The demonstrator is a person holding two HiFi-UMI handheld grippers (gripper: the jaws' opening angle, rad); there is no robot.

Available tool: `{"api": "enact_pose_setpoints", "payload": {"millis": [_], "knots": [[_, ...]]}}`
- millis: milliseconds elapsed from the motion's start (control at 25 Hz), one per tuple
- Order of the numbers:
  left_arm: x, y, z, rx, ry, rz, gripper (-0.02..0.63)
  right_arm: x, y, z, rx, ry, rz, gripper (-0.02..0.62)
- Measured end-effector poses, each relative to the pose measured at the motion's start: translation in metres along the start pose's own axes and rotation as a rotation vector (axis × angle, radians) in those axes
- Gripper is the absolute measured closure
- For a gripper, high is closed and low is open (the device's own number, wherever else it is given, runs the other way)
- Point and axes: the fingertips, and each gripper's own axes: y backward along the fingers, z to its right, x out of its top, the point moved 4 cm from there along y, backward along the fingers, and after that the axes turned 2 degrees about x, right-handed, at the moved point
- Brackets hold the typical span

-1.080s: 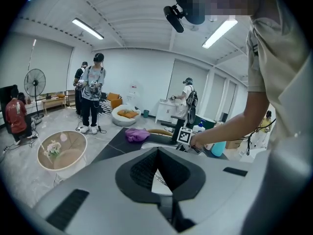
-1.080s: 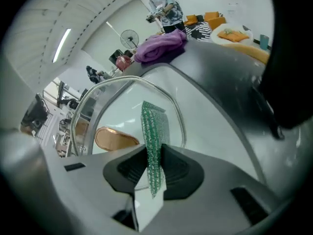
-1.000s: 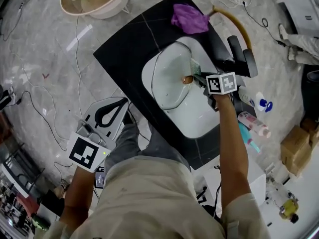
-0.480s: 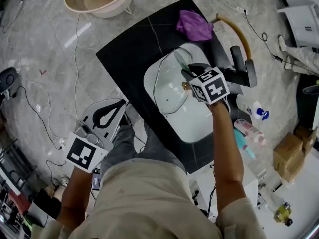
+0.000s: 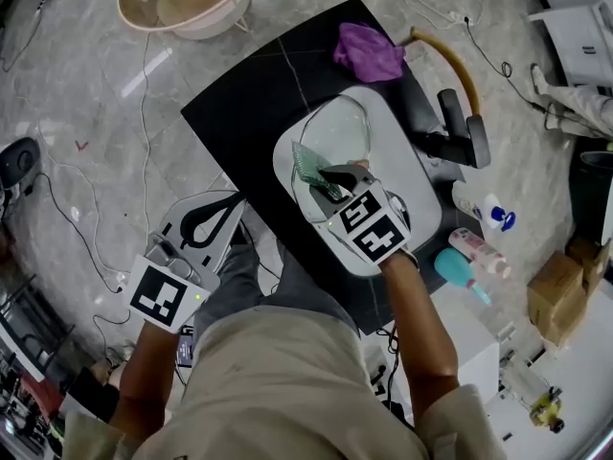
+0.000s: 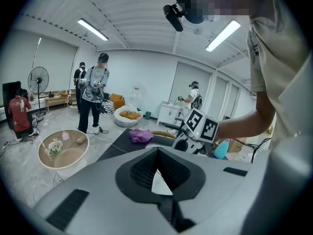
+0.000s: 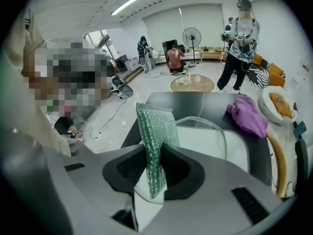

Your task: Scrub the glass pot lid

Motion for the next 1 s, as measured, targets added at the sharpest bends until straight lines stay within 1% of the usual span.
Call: {"api": "enact_pose_setpoints", "payload": {"millis": [80,200,360,520,600,720,840,1000], "knots": [[-0.002,-0.003,0.001,-0.005,0.002,-0.003,0.592,-0.002,-0.002,0.002,-0.004,-0.019,0.022,0.502],[-0.002,-0.007,0.005,-0.016,0.001,-0.006,0.592,0.000,-0.004,0.021,-0.073,-0.061,0.045,0.500],[0.002,-0.010,0.007,-0.022,-0.006,0.000,0.592,0.003,-0.012,0.062,-0.155,-0.128,0.071,0.500],[0.005,-0.008,0.005,-0.015,-0.010,0.005,0.592,0.003,-0.020,0.110,-0.205,-0.240,0.077,0.500],[0.002,-0.007,0.004,-0.011,-0.009,0.003,0.592,0.001,-0.024,0.127,-0.217,-0.270,0.071,0.500],[-0.006,-0.004,0.003,-0.002,0.005,-0.006,0.592,-0.004,-0.029,0.141,-0.217,-0.287,0.063,0.500],[-0.011,-0.001,0.001,0.005,0.013,-0.006,0.592,-0.008,-0.029,0.145,-0.211,-0.297,0.062,0.500],[-0.010,0.002,-0.002,0.009,0.014,0.001,0.592,-0.009,-0.031,0.139,-0.204,-0.291,0.052,0.500]]}}
